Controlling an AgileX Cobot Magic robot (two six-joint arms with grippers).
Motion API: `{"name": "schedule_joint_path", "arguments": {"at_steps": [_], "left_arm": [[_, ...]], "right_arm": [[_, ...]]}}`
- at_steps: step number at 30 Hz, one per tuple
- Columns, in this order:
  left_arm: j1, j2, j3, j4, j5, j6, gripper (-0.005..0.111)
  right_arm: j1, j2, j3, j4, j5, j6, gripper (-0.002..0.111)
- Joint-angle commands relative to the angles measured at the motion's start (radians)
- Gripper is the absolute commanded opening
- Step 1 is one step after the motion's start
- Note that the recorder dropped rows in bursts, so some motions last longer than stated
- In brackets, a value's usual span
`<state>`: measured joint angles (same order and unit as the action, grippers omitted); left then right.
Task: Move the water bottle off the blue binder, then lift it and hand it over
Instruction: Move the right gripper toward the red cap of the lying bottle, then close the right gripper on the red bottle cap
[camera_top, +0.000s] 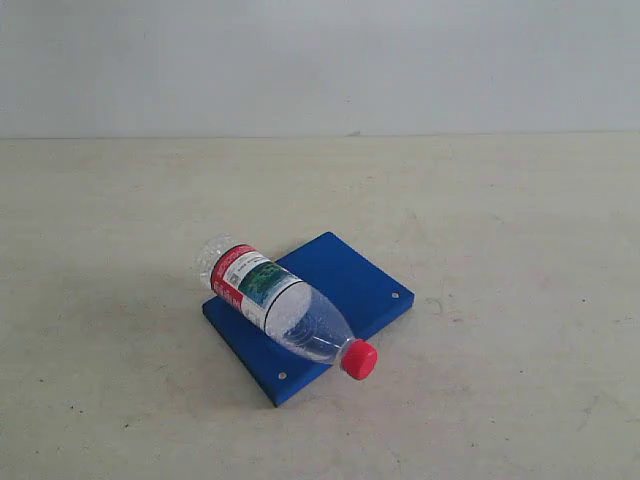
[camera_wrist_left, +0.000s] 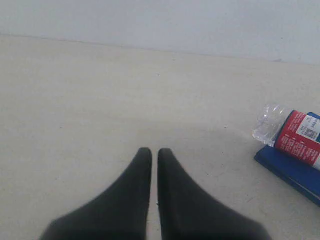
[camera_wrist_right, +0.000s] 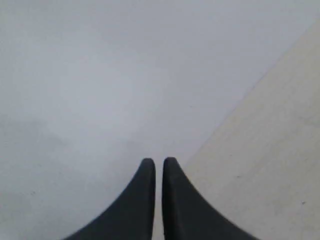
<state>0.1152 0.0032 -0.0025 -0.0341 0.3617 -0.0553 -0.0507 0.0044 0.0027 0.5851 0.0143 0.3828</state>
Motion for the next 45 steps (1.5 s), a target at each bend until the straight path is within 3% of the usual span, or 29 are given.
{"name": "schedule_joint_path", "arguments": {"at_steps": [1, 2, 4, 5, 6, 8, 10, 12, 16, 18, 20, 21, 23, 28, 31, 39, 45], "left_arm": [[-0.007, -0.003, 0.003, -0.002, -0.002, 0.003, 0.005], [-0.007, -0.003, 0.003, -0.002, -0.002, 0.003, 0.005], [-0.007, -0.003, 0.003, -0.002, -0.002, 0.003, 0.005], [-0.007, -0.003, 0.003, -0.002, -0.002, 0.003, 0.005], [-0.007, -0.003, 0.003, -0.002, -0.002, 0.003, 0.005], [-0.007, -0.003, 0.003, -0.002, -0.002, 0.003, 0.005], [-0.007, -0.003, 0.003, -0.002, -0.002, 0.003, 0.005], [-0.007, -0.003, 0.003, -0.002, -0.002, 0.003, 0.005], [-0.007, -0.003, 0.003, -0.002, -0.002, 0.003, 0.005], [-0.007, -0.003, 0.003, -0.002, -0.002, 0.003, 0.005], [-0.007, -0.003, 0.003, -0.002, -0.002, 0.003, 0.005], [-0.007, -0.003, 0.003, -0.002, -0.002, 0.003, 0.005], [-0.007, -0.003, 0.003, -0.002, -0.002, 0.003, 0.005], [-0.007, -0.003, 0.003, -0.002, -0.002, 0.003, 0.005], [-0.007, -0.003, 0.003, -0.002, -0.002, 0.003, 0.005], [-0.007, -0.003, 0.003, -0.002, -0.002, 0.003, 0.005], [-0.007, -0.003, 0.003, -0.002, -0.002, 0.003, 0.005]], "right_arm": [[0.003, -0.004, -0.003, 0.070, 0.119, 0.084, 0.001], [0.003, -0.004, -0.003, 0.097, 0.123, 0.108, 0.001], [0.003, -0.004, -0.051, 0.131, -0.076, 0.073, 0.001], [0.003, -0.003, -0.147, 0.055, -0.246, -0.066, 0.001], [0.003, 0.079, -0.260, 0.000, -0.245, -0.166, 0.001], [0.005, 0.338, -0.486, -0.158, 0.186, -0.325, 0.001], [0.005, 0.566, -0.596, -0.130, 0.557, -0.517, 0.001], [0.005, 0.780, -0.669, -0.042, 0.808, -0.802, 0.001], [0.005, 1.090, -0.730, 0.222, 1.030, -1.197, 0.002], [0.029, 1.218, -0.742, 0.357, 1.064, -1.309, 0.012], [0.081, 1.320, -0.756, 0.407, 1.035, -1.399, 0.029], [0.145, 1.397, -0.783, 0.397, 0.963, -1.428, 0.051], [0.230, 1.480, -0.829, 0.393, 0.862, -1.411, 0.066], [0.410, 1.657, -0.961, 0.340, 0.741, -1.405, 0.066], [0.471, 1.728, -1.024, 0.187, 0.741, -1.273, 0.066], [0.548, 1.754, -1.033, 0.127, 0.777, -1.247, 0.066], [0.551, 1.754, -1.033, 0.124, 0.755, -1.230, 0.066]]}}
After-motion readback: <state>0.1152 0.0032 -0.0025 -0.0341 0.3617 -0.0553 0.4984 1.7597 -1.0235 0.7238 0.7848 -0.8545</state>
